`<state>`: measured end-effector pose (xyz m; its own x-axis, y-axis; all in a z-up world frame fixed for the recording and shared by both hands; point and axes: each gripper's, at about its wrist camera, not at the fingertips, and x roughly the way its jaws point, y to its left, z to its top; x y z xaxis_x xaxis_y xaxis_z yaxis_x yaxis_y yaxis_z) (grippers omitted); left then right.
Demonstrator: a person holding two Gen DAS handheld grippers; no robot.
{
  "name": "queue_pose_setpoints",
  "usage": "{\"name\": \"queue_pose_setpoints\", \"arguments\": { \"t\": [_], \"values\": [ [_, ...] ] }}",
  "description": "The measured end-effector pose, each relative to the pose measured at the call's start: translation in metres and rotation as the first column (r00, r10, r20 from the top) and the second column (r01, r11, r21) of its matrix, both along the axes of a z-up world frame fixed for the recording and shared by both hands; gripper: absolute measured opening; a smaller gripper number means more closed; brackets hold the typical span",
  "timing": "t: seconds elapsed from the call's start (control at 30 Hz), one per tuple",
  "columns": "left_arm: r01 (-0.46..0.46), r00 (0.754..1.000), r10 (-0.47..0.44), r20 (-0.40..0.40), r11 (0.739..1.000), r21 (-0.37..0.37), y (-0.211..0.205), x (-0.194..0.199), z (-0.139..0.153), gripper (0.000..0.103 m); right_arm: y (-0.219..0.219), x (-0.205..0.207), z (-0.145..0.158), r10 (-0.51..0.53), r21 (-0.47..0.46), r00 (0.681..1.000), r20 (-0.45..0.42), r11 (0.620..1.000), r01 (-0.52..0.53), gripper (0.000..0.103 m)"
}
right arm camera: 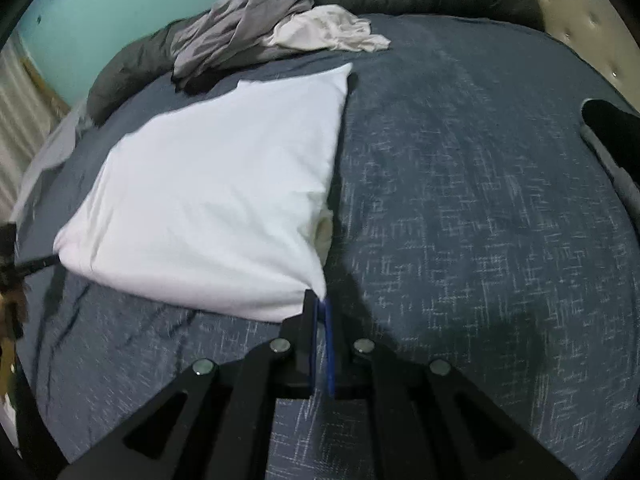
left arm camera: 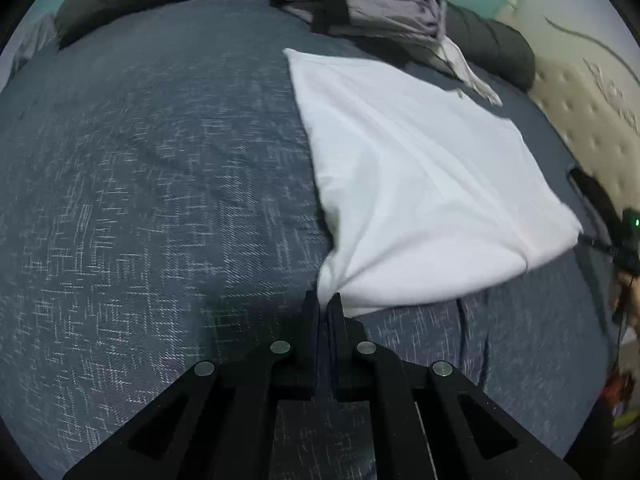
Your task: Fold clothes
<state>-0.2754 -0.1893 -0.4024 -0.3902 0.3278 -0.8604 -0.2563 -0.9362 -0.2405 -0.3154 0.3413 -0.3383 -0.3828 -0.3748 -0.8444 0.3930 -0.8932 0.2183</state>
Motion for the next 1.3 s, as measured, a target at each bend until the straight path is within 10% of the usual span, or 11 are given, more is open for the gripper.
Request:
{"name": "queue_pose_setpoints", "arguments": {
  "t": [0.1,0.27,0.43,0.53,0.6,0.8,1.3],
  "values": [
    [0.020,1.000,-0.020,0.000,1.000,-0.016,0.007,0.004,0.000,0.012,-0.007,0.004,-0.008,0.029,0.042,0.999,0.024,0.999,-0.030,0.008],
    [0.083,0.996,-0.083,-0.012,0.995,-0.060,0.017,0.012,0.001,0.038,-0.027,0.013,-0.013,0.117,0.097,0.993,0.018,0.988,-0.119,0.052],
    [0.067,0.998,-0.068,-0.004,0.994,-0.085,0.017,0.002,-0.007,0.039,-0.041,0.007,-0.012,0.130,0.157,0.991,-0.009,0.979,-0.127,0.050],
    [0.065,0.998,-0.066,-0.004,0.993,-0.103,0.017,-0.002,-0.011,0.036,-0.046,0.006,-0.011,0.143,0.181,0.990,-0.004,0.973,-0.140,0.012],
    [0.085,0.996,-0.087,-0.006,0.987,-0.138,0.022,-0.002,-0.012,0.004,-0.047,0.008,-0.008,0.147,0.205,0.989,-0.023,0.969,-0.139,0.007],
    [0.096,0.990,-0.123,-0.070,0.947,-0.308,0.037,0.002,-0.003,0.003,-0.046,0.014,0.007,0.148,0.258,0.984,-0.098,0.959,-0.118,0.004],
    [0.129,0.984,-0.163,-0.067,0.925,-0.358,0.030,0.005,0.013,0.003,-0.032,0.015,0.023,0.106,0.177,0.989,-0.104,0.981,-0.086,0.004]
  ]
}}
